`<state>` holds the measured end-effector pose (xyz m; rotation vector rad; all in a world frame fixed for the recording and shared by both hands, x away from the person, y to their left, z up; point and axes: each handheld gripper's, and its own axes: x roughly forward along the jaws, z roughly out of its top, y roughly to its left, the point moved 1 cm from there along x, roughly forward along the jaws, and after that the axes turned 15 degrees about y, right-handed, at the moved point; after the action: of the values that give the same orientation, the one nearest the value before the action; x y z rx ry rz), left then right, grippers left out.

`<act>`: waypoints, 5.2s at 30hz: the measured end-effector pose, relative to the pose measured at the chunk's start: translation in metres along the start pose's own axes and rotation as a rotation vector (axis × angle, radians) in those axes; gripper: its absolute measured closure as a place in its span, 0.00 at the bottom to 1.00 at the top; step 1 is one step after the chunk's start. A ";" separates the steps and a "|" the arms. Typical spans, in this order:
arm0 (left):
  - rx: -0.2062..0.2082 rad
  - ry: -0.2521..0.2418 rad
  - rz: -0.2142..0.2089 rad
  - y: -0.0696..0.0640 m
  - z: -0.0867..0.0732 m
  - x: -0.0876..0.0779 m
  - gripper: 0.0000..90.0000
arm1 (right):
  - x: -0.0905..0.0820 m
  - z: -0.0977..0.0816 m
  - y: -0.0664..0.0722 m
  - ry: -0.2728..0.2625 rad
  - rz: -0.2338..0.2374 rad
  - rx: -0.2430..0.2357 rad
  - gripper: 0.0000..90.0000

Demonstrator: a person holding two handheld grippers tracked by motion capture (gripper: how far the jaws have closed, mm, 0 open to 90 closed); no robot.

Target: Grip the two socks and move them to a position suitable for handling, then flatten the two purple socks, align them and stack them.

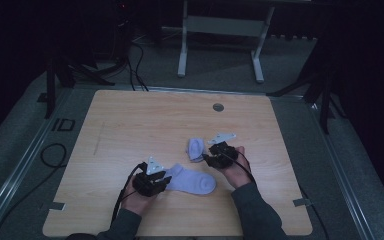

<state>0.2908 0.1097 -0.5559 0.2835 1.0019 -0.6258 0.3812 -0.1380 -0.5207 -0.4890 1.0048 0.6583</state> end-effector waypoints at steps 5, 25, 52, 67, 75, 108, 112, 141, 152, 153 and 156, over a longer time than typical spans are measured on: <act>-0.030 0.003 0.014 0.004 0.000 0.000 0.75 | 0.008 0.021 -0.010 -0.004 -0.007 0.037 0.69; -0.058 -0.007 0.029 0.007 0.002 0.001 0.75 | 0.049 0.029 -0.009 0.120 0.038 0.146 0.91; -0.042 0.005 0.043 0.006 0.003 0.003 0.75 | -0.011 0.033 -0.012 -0.045 0.049 0.207 0.96; -0.044 0.007 0.044 0.006 0.003 0.004 0.75 | -0.007 -0.006 -0.055 0.051 -0.012 0.262 0.96; -0.048 0.007 0.044 0.006 0.003 0.004 0.75 | -0.002 -0.025 -0.061 0.090 -0.022 0.271 0.95; -0.064 0.015 0.048 0.009 0.003 0.006 0.74 | -0.021 -0.048 -0.076 0.086 -0.077 0.247 0.62; -0.064 0.018 0.046 0.009 0.003 0.006 0.73 | -0.026 -0.034 -0.065 0.051 -0.070 0.169 0.60; -0.061 0.016 0.051 0.008 0.004 0.006 0.72 | 0.033 0.013 -0.013 0.126 0.040 -0.138 0.58; -0.063 0.017 0.050 0.008 0.004 0.005 0.72 | 0.043 0.013 -0.021 0.149 0.115 -0.108 0.60; -0.061 0.017 0.050 0.007 0.004 0.005 0.72 | 0.043 0.013 -0.022 0.151 0.108 -0.101 0.67; -0.062 0.015 0.048 0.007 0.004 0.005 0.72 | 0.043 0.013 -0.024 0.152 0.098 -0.086 0.75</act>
<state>0.2996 0.1121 -0.5585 0.2574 1.0240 -0.5490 0.4218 -0.1342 -0.5506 -0.5744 1.1532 0.7624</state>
